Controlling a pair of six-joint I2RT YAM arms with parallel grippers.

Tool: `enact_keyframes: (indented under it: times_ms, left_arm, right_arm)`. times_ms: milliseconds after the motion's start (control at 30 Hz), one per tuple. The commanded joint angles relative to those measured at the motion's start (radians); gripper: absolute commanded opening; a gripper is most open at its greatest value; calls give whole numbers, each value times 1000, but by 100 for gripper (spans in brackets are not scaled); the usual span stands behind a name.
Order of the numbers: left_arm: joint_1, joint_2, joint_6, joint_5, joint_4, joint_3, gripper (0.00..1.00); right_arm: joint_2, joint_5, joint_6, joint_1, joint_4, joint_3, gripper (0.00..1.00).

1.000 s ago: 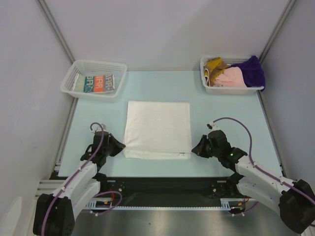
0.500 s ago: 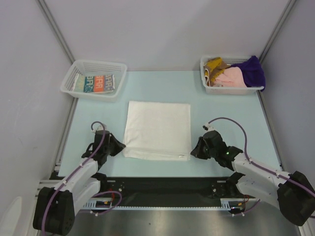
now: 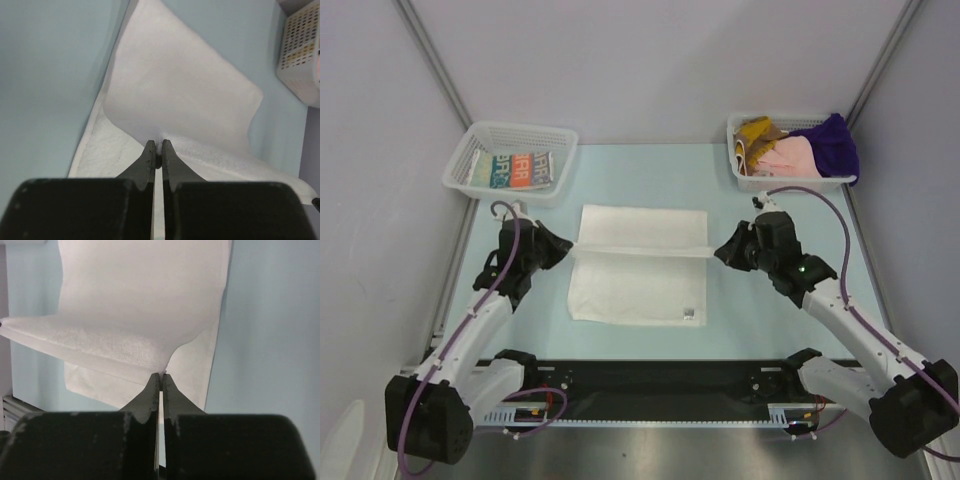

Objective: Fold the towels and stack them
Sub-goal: Fold the towel

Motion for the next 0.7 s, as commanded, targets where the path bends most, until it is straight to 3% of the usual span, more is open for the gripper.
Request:
enact_keyframes:
  times_ms: [0,333,667]
  left_arm:
    - [13,21,34,-48,-40,103,0]
    - [13,-24,60,-62,-101,215,0]
    - [13,-58,65,-57,-78,82,0]
  right_arm:
    - [7,-2,-65,-51,-79,111,0]
    - [-53,21,-86,-56,-174,248,0]
    - [-142,-10,-32,-36,-117,9,0]
